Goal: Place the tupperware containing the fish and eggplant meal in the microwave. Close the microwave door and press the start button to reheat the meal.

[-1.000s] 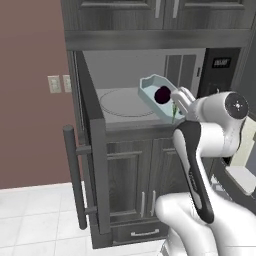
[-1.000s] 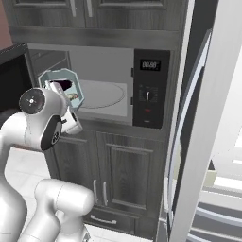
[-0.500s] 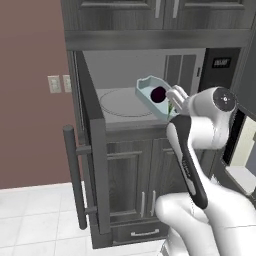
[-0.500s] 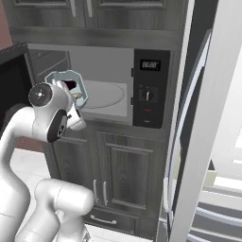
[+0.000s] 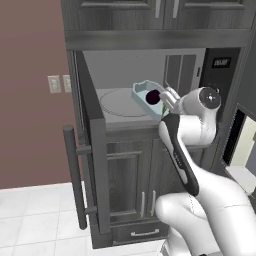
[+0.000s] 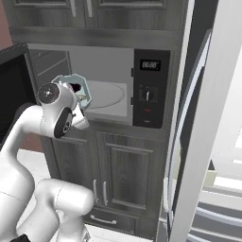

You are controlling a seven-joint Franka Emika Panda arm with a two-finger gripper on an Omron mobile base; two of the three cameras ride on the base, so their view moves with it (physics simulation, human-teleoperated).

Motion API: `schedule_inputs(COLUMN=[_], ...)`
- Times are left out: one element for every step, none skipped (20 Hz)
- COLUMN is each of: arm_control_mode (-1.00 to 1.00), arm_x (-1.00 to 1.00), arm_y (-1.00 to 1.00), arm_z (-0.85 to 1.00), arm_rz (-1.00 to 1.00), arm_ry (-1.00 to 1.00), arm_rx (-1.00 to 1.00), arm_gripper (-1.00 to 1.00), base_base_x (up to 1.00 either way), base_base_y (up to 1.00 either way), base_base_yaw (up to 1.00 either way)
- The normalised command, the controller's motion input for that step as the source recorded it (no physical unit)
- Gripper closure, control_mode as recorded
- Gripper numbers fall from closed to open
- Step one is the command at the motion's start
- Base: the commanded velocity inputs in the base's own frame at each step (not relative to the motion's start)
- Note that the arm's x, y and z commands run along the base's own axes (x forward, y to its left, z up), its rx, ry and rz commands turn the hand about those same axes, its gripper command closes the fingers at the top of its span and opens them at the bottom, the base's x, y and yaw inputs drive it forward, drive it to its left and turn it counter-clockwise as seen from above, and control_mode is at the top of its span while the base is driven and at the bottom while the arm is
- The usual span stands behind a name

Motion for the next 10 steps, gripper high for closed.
schedule_inputs(arm_control_mode=[-1.0, -1.0, -1.0, -1.0, -1.0, -1.0, -1.0, -1.0, -1.0, -1.0], arm_x=[0.41, 0.39, 0.36, 0.36, 0.34, 0.39, 0.43, 0.43, 0.37, 0.41], arm_y=[0.12, 0.14, 0.11, 0.04, 0.03, 0.01, 0.0, 0.0, 0.0, 0.0], arm_z=[-0.23, -0.22, -0.24, -0.24, -0.09, -0.06, -0.07, -0.09, -0.07, -0.11], arm_rz=[-0.01, -0.01, -0.01, -0.01, 0.0, 0.0, 0.0, 0.0, 0.0, 0.0], arm_ry=[0.0, 0.0, 0.0, 0.0, 0.0, 0.0, 0.0, 0.0, 0.0, 0.0], arm_rx=[-0.01, -0.03, -0.03, -0.01, -0.02, -0.03, -0.03, -0.05, -0.04, -0.05], arm_gripper=[1.0, 1.0, 1.0, 1.0, 1.0, 1.0, 1.0, 1.0, 1.0, 1.0], base_base_x=[0.0, 0.0, 0.0, 0.0, 0.0, 0.0, 0.0, 0.0, 0.0, 0.0], base_base_y=[0.0, 0.0, 0.0, 0.0, 0.0, 0.0, 0.0, 0.0, 0.0, 0.0], base_base_yaw=[0.0, 0.0, 0.0, 0.0, 0.0, 0.0, 0.0, 0.0, 0.0, 0.0])
